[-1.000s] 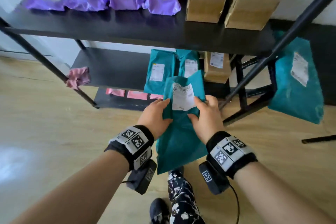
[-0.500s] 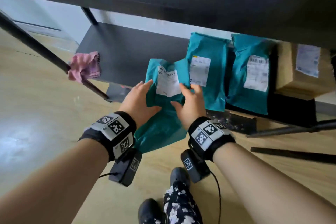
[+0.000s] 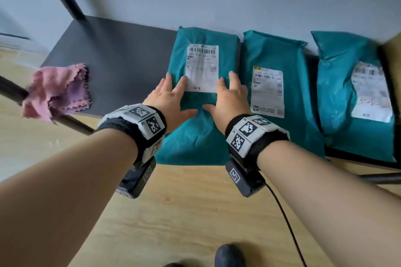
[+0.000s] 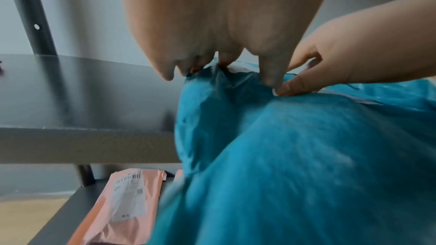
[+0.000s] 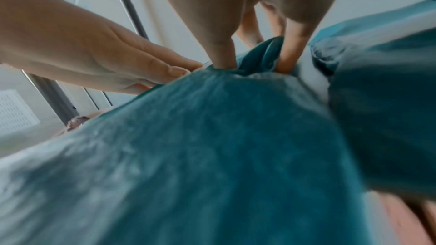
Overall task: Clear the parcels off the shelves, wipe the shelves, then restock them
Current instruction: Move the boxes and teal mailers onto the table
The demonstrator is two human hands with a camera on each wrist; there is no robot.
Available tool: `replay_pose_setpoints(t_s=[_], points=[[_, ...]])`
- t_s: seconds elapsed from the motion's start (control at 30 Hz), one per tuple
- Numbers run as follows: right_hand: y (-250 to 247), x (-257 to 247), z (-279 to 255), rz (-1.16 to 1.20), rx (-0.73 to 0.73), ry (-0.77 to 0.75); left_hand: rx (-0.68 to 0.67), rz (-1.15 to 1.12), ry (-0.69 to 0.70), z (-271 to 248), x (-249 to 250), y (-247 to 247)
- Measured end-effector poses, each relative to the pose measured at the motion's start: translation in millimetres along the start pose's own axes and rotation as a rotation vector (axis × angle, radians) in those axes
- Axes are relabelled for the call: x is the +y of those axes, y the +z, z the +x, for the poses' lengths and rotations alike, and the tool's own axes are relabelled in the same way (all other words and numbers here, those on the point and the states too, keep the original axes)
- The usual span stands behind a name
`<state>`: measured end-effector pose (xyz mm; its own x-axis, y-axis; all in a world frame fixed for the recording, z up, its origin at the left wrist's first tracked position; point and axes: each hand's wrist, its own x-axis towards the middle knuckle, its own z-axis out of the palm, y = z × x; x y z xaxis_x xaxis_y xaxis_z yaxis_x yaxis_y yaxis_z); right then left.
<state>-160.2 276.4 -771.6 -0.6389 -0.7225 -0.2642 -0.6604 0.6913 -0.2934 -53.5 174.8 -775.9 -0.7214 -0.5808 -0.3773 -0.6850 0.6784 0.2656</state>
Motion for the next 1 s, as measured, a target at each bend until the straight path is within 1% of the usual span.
replay_pose_setpoints(t_s=[0.1,0.2,0.27,0.33,0.37,0.43,0.53,0.6,0.73,0.9,1.0], points=[[-4,1,19,-0.174,0.049,-0.049,-0.014,0.046,0.013,18,-5,-5],[-8,-2,29,-0.185,-0.006,-0.039,-0.021,0.022,0.026,25,-6,-15],[-10,-6,28,-0.153,0.007,-0.06,0.026,0.0,0.05,24,-8,-22],[-9,-9,23,-0.145,0.046,-0.148,0.099,0.053,0.103,21,-11,-26],[-8,-11,20,-0.149,0.049,-0.194,0.114,0.097,0.131,20,-12,-26],[-4,-12,19,-0.156,0.015,-0.235,0.077,0.169,0.155,18,-14,-24],[1,-12,26,-0.1,-0.054,-0.189,-0.035,0.205,0.105,22,-17,-17],[4,-11,30,-0.07,-0.08,-0.179,-0.079,0.235,0.086,27,-21,-14],[7,-8,31,-0.041,-0.099,-0.184,-0.097,0.255,0.07,33,-23,-10],[0,-10,29,-0.041,-0.139,-0.165,-0.121,0.271,0.064,33,-20,-19],[-9,-12,27,-0.025,-0.156,-0.158,-0.1,0.234,0.05,29,-18,-26]])
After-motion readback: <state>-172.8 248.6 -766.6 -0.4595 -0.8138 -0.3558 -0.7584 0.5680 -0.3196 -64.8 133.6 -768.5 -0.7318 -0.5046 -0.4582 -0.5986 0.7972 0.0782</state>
